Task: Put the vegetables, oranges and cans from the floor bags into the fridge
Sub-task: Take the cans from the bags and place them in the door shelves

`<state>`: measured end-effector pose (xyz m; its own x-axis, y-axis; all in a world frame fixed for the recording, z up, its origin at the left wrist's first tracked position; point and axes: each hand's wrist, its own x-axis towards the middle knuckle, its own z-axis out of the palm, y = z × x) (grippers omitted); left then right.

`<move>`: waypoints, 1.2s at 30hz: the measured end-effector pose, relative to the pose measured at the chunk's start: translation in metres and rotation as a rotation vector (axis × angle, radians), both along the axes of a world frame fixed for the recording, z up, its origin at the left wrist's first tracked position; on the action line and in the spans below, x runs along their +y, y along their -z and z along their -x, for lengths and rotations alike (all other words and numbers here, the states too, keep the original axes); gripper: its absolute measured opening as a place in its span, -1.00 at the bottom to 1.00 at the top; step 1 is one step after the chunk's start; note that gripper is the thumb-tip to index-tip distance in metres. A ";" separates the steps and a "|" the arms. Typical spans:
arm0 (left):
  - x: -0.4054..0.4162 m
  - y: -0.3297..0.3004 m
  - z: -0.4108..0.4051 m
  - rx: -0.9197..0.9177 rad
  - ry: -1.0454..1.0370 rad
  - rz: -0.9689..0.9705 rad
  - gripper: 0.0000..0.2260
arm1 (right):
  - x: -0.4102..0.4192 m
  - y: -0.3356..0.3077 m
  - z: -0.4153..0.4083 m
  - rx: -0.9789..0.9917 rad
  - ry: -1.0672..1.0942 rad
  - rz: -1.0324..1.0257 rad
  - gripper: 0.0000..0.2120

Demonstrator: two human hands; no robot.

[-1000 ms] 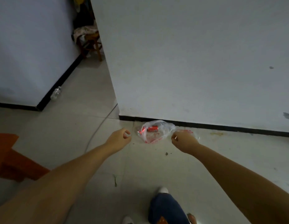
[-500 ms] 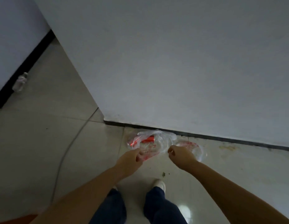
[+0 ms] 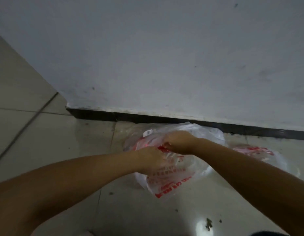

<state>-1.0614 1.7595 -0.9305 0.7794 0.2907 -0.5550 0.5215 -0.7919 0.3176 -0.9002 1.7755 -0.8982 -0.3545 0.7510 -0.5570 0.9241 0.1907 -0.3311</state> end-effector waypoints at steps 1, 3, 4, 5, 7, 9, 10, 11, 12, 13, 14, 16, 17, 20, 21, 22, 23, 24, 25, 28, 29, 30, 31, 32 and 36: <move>0.007 0.021 0.004 -0.010 0.104 -0.062 -0.78 | 0.011 0.016 0.003 0.003 -0.057 0.005 -0.76; 0.016 0.030 0.018 0.033 0.292 -0.195 -0.81 | 0.028 0.026 0.008 -0.001 -0.140 -0.011 -0.70; 0.019 0.028 0.027 0.080 0.359 -0.239 -0.82 | 0.034 0.023 0.011 0.011 -0.136 -0.022 -0.66; 0.021 0.021 0.037 0.151 0.360 -0.257 -0.83 | 0.037 0.018 0.011 0.040 -0.085 -0.018 -0.62; 0.032 0.021 0.059 0.147 0.249 -0.256 -0.80 | 0.042 0.012 0.009 0.129 0.068 0.005 -0.59; 0.039 0.026 0.083 0.141 0.170 -0.260 -0.78 | 0.044 0.014 0.004 0.202 0.156 -0.005 -0.61; 0.040 0.030 0.093 0.165 0.132 -0.246 -0.78 | 0.045 0.018 0.002 0.197 0.169 -0.018 -0.60; 0.039 0.036 0.103 0.191 0.093 -0.227 -0.78 | 0.046 0.027 -0.001 0.222 0.195 -0.016 -0.58; 0.038 0.042 0.111 0.223 0.098 -0.230 -0.77 | 0.048 0.032 -0.003 0.196 0.193 -0.014 -0.57; 0.039 0.046 0.115 0.244 0.055 -0.195 -0.77 | 0.050 0.044 -0.006 0.199 0.177 -0.011 -0.57; 0.040 0.050 0.117 0.238 0.052 -0.162 -0.76 | 0.050 0.048 -0.006 0.146 0.131 -0.006 -0.58; 0.046 0.048 0.119 0.277 -0.060 -0.029 -0.76 | 0.049 0.053 -0.005 0.045 0.029 -0.025 -0.62; 0.047 0.047 0.117 0.265 -0.110 -0.027 -0.75 | 0.047 0.058 -0.006 0.003 -0.018 -0.051 -0.61; 0.053 0.043 0.099 0.150 -0.389 -0.102 -0.75 | 0.025 0.065 0.000 -0.042 -0.029 -0.080 -0.48; 0.052 0.043 0.088 0.067 -0.483 -0.118 -0.73 | 0.019 0.071 0.004 -0.039 -0.049 -0.111 -0.45; 0.050 0.045 0.078 -0.006 -0.553 -0.105 -0.68 | 0.013 0.075 0.007 -0.071 -0.081 -0.123 -0.43; 0.046 0.046 0.067 -0.044 -0.603 -0.080 -0.60 | 0.011 0.085 0.007 -0.078 -0.102 -0.163 -0.41; 0.043 0.048 0.056 -0.047 -0.638 -0.057 -0.50 | 0.012 0.088 0.008 -0.112 -0.109 -0.168 -0.39; 0.041 0.051 0.047 -0.030 -0.663 -0.037 -0.39 | 0.014 0.093 0.008 -0.147 -0.128 -0.175 -0.36; 0.036 0.054 0.026 0.008 -0.787 0.077 -0.18 | 0.014 0.097 0.015 -0.280 -0.128 -0.158 -0.31; 0.035 0.054 0.023 -0.008 -0.841 0.099 -0.17 | 0.013 0.096 0.019 -0.302 -0.104 -0.174 -0.32; 0.036 0.057 0.022 -0.024 -0.896 0.113 -0.18 | 0.012 0.098 0.023 -0.312 -0.074 -0.177 -0.34; 0.037 0.057 0.022 -0.054 -0.941 0.121 -0.18 | 0.011 0.100 0.025 -0.309 -0.042 -0.190 -0.35; 0.037 0.058 0.023 -0.090 -0.976 0.134 -0.20 | 0.009 0.100 0.025 -0.299 -0.015 -0.189 -0.35; 0.026 0.029 0.031 -0.103 -0.883 0.155 -0.73 | 0.001 0.063 0.011 -0.097 0.208 -0.094 -0.59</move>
